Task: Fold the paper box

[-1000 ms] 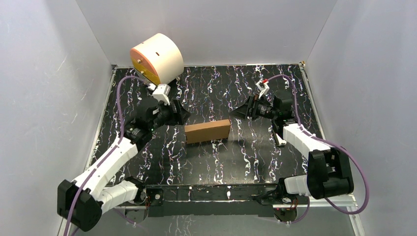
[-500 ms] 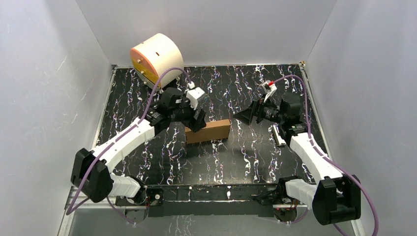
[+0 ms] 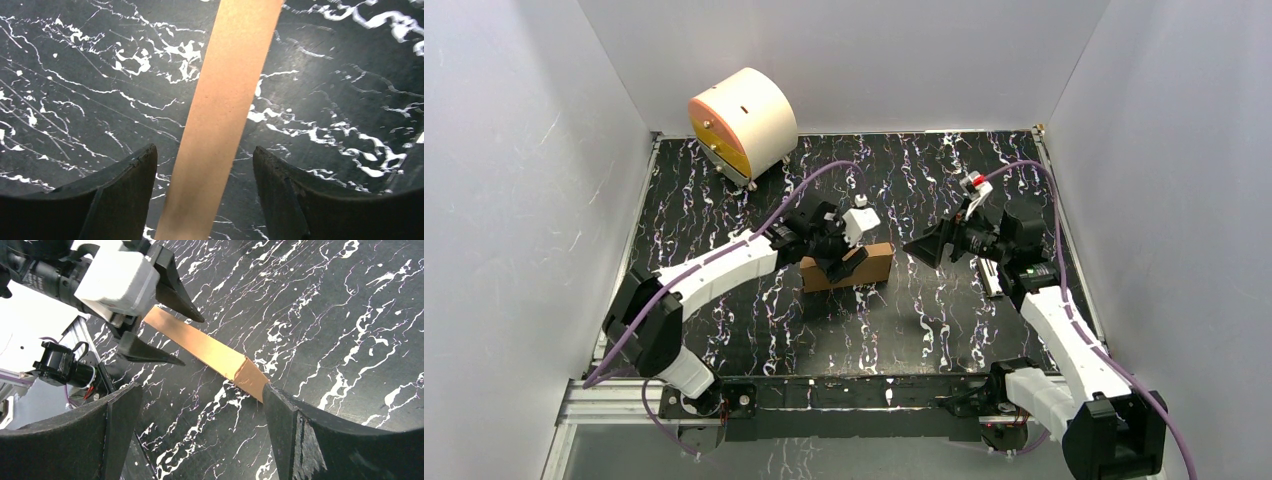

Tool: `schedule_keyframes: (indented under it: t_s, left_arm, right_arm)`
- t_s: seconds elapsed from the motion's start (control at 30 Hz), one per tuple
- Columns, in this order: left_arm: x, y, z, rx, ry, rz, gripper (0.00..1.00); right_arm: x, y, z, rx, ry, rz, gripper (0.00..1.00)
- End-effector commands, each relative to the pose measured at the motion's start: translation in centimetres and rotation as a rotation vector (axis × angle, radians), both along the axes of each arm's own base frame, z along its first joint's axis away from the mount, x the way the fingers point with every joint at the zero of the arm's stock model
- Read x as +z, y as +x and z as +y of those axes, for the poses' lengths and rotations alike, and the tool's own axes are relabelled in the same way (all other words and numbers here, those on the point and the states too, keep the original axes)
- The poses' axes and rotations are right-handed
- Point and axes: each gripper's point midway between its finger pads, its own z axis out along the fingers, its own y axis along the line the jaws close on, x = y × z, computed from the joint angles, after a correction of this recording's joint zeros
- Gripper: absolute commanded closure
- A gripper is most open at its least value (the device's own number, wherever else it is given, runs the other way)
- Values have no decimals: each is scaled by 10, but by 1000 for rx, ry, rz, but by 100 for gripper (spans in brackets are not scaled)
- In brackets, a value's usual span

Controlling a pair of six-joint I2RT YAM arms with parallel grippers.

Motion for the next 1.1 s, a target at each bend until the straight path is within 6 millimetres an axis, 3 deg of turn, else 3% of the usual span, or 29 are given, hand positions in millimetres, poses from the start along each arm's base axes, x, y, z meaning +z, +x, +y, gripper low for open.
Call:
schedule_keyframes:
  t_s: [0.0, 0.07, 0.17, 0.27, 0.37, 0.5, 0.63, 0.73, 0.97, 1.07]
  left_arm:
    - [0, 15, 5, -22, 112, -107, 37]
    - [-4, 16, 5, -33, 147, -130, 46]
    - [0, 18, 1, -46, 165, -167, 69]
    - [5, 19, -3, -81, 177, -218, 81]
    - [11, 23, -6, -119, 181, -296, 83]
    - [18, 44, -6, -156, 214, -487, 83]
    - [17, 67, -7, -167, 268, -662, 83]
    - [4, 80, 0, -186, 366, -785, 83]
    - [-32, 69, 1, -259, 404, -889, 81]
    - [-47, 62, 4, -260, 423, -871, 74]
  right_arm:
    - [8, -1, -5, -13, -30, -69, 1]
    - [7, -2, -7, -19, -40, -72, 1]
    - [8, -4, -9, -29, -48, -80, 1]
    - [7, -7, -11, -37, -56, -85, 1]
    - [7, -10, -14, -47, -68, -102, 1]
    - [10, -13, -21, -88, -91, -139, 1]
    - [16, -18, -29, -139, -102, -178, 1]
    - [21, -22, -33, -163, -98, -208, 1]
    - [25, -25, -39, -199, -96, -236, 1]
    - [21, -25, -37, -187, -96, -225, 2]
